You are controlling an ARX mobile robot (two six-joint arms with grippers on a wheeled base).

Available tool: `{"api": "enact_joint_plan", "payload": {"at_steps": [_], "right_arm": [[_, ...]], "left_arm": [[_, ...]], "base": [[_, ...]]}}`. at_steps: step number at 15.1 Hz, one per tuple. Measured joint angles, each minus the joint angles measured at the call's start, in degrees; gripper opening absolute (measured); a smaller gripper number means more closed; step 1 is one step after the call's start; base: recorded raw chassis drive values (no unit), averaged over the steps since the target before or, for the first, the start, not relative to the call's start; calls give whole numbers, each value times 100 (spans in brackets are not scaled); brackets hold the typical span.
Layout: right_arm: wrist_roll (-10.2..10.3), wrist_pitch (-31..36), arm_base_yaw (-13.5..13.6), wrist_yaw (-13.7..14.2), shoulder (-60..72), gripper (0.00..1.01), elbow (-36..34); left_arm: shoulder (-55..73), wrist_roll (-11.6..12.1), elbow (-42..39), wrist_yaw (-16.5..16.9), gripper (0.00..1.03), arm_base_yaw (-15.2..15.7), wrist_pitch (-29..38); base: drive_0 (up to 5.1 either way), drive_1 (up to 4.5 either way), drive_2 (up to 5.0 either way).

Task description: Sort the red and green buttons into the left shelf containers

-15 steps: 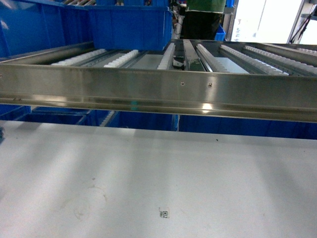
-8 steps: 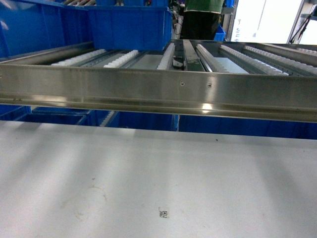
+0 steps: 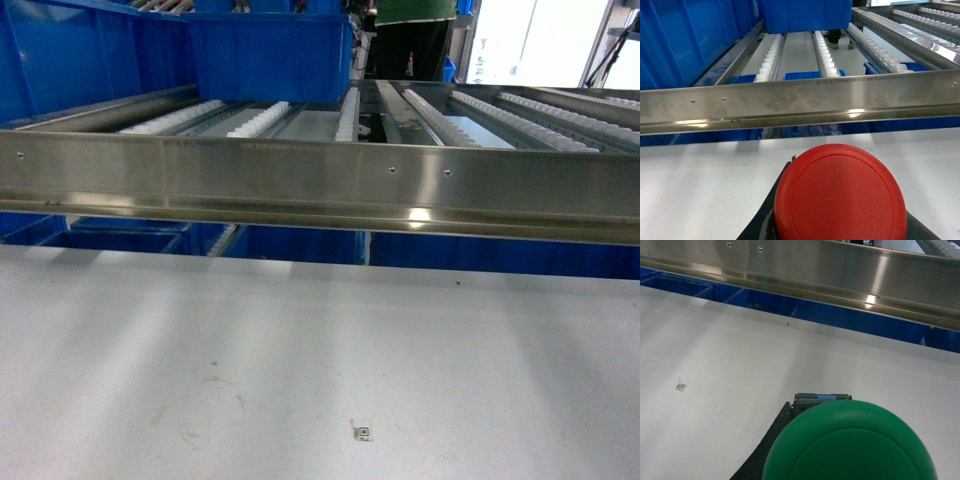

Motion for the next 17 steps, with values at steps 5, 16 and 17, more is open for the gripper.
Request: {"api": "enact_joint_plan", "payload": {"at_steps": [5,16,17], "right_arm": [[0,7,0,0,-7,26,0],[2,-11,0,0,2,26,0],[0,4,0,0,-7,26,0]], "left_arm": [[-2,0,0,9,25,-7,9],[2,0,0,-4,25,-4,-7],[0,0,0,-2,25,-7,-2]], "base": [[-479,260,260],[-494,238,238],[-494,238,238]]}}
